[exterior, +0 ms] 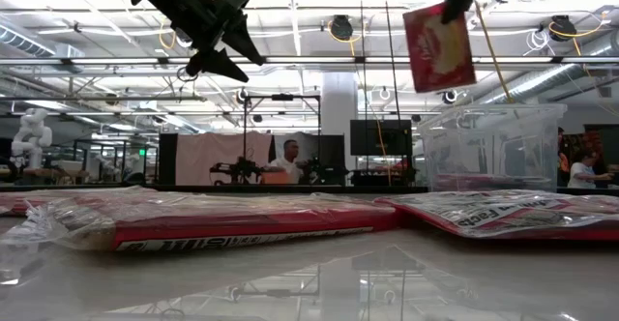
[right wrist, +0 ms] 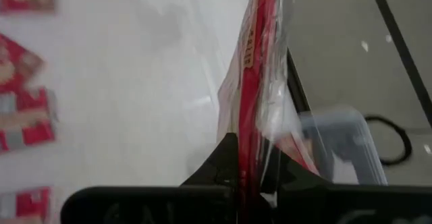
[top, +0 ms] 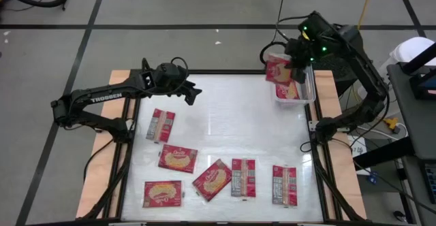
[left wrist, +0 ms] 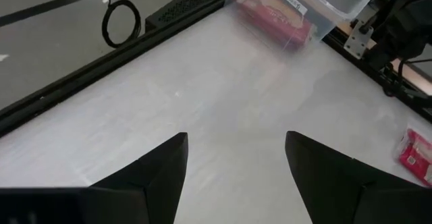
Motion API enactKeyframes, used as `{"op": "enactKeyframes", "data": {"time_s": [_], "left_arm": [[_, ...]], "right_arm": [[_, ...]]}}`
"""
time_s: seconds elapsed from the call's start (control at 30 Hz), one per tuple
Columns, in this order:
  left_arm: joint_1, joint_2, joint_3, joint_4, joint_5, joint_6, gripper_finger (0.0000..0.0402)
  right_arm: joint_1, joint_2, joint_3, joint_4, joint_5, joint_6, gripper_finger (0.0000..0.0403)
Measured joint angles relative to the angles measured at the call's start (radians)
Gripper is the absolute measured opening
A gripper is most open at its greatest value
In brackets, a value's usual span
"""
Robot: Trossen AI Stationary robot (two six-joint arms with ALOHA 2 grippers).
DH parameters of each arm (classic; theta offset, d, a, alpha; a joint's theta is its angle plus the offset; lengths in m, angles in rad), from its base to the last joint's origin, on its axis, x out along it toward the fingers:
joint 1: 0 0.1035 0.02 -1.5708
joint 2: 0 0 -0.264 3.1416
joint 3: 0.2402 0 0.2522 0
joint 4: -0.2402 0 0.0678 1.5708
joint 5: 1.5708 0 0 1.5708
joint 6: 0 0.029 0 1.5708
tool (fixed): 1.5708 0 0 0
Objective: Sort popcorn bags into baskets
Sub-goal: Put the red popcorn bag into the transparent container
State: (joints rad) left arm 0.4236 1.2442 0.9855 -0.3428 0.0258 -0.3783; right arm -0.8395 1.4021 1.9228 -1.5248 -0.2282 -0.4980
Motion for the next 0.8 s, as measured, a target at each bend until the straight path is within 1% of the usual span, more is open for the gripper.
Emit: {"op": "enactKeyframes", "data": {"time_s": [0.17, 0.27, 0.47, 0.57, 0.67, 0.8], "left_arm": [[-0.007, 0.0, 0.0, 0.0, -0.001, -0.009, 0.0253], [-0.014, 0.0, 0.0, 0.0, -0.001, -0.01, 0.0253], [-0.027, 0.0, 0.0, 0.0, -0.001, 0.002, 0.0253], [-0.027, 0.0, 0.0, -0.001, -0.002, 0.017, 0.0253], [-0.026, 0.0, 0.0, -0.001, -0.002, 0.018, 0.0253], [-0.032, 0.0, 0.0, -0.002, -0.002, 0.017, 0.0253]], "right_arm": [[-0.086, -0.001, 0.0, -0.032, 0.002, -0.025, 0.0004], [-0.127, 0.0, -0.001, -0.047, 0.048, -0.044, 0.0004], [-0.19, 0.011, -0.015, -0.044, 0.045, -0.093, 0.0004], [-0.196, 0.013, -0.07, -0.045, 0.039, -0.147, 0.0004], [-0.196, 0.01, -0.153, -0.048, 0.016, -0.226, 0.0005], [-0.22, 0.01, -0.278, -0.047, 0.015, -0.271, 0.0007]]}}
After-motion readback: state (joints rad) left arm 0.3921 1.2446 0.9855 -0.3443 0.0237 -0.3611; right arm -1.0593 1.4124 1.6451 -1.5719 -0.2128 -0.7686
